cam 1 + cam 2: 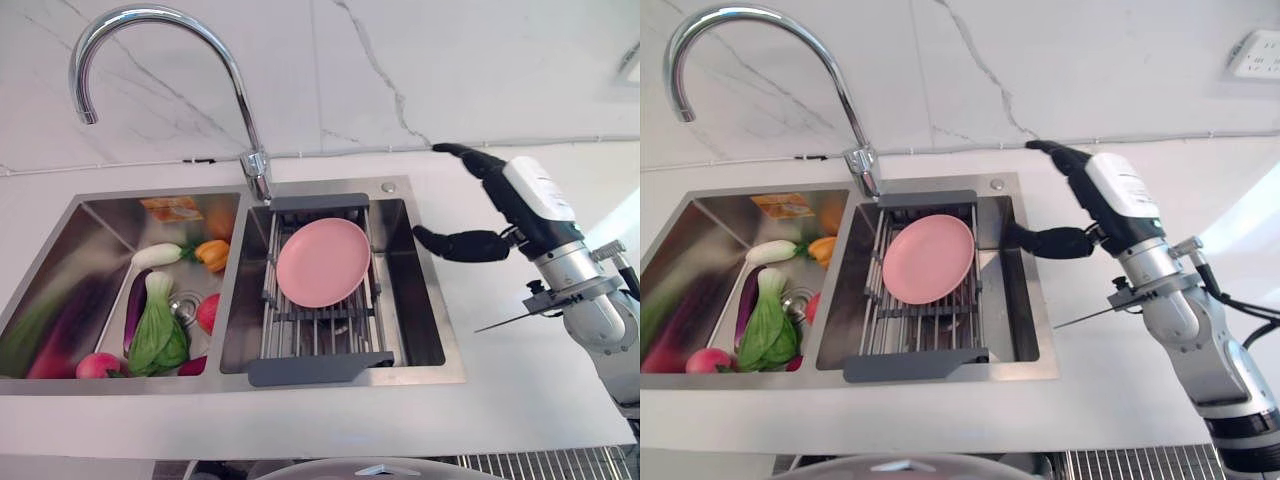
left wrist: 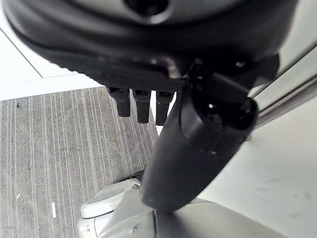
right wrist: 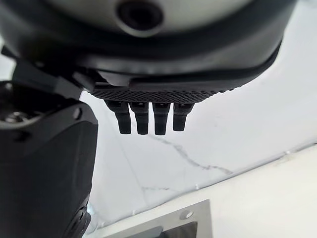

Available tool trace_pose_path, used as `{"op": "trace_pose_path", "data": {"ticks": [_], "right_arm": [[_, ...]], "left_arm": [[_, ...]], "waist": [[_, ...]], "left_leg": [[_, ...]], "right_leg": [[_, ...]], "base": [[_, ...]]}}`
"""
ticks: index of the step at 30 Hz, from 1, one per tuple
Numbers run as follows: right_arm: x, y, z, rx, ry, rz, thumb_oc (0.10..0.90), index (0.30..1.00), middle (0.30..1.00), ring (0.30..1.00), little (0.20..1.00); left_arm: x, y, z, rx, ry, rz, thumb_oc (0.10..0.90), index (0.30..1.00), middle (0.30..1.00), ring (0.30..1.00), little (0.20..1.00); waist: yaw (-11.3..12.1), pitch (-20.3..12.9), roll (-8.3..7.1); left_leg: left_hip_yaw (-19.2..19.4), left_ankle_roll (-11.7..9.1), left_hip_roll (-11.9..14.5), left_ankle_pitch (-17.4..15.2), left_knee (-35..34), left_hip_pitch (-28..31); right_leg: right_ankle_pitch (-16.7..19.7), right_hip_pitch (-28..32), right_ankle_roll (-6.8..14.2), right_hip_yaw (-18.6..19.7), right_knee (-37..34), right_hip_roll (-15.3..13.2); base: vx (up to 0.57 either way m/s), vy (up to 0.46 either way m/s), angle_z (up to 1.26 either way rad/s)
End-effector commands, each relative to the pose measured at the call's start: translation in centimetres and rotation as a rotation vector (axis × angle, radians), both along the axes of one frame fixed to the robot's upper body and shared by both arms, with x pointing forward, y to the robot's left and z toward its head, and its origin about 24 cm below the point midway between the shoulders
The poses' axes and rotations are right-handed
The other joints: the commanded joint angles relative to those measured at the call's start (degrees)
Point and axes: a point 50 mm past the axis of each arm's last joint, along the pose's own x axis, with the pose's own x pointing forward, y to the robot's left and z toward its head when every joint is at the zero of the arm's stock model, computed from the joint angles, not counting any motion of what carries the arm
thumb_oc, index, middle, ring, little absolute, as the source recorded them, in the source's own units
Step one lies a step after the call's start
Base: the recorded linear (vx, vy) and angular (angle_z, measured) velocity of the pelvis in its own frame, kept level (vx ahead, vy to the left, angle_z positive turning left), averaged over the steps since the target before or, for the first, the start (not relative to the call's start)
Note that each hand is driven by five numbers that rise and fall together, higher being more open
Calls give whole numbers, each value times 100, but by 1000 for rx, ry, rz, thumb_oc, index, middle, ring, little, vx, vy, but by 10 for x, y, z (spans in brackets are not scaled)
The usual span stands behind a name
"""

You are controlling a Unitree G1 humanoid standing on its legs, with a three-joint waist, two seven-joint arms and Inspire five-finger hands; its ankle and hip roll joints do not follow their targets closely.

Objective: Place the dishes in the dishwasher.

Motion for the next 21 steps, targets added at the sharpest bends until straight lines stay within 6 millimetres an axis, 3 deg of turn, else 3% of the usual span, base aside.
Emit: {"op": "trace_pose_path", "data": {"ticks": [1,7,8,11,21], "right_arm": [[-13,36,59,-68,-276,215,800,900,900,900,900],[-4,56,52,-64,-244,277,800,900,900,900,900],[2,67,50,-141,-265,282,800,900,900,900,900],[7,74,52,-287,-335,252,800,900,900,900,900],[13,72,47,-486,-323,216,800,900,900,900,900]], "left_arm": [[-2,13,2,27,42,-42,800,900,900,900,900],[0,9,1,21,37,-69,800,900,900,900,900],[1,9,1,26,36,-77,800,900,900,900,900],[0,10,1,32,44,-64,800,900,900,900,900],[-7,16,1,41,89,-47,800,900,900,900,900]], "waist": [[232,-200,-63],[304,-242,-70],[370,-235,-65],[438,-243,-61],[502,-274,-64]], "left_leg": [[263,104,50,-95,15,56],[246,80,113,-75,15,67],[218,71,135,-59,15,66],[160,53,157,-38,15,46],[-111,-41,123,48,15,-134]], "right_leg": [[-239,116,-38,-191,384,-22],[-273,184,-72,-237,343,20],[-283,219,-92,-263,336,43],[-300,272,-103,-323,321,61],[-320,461,-127,-654,237,69]], "base": [[-4,-17,-11],[-8,-6,-2],[0,0,0],[0,0,0],[-23,0,23]]}}
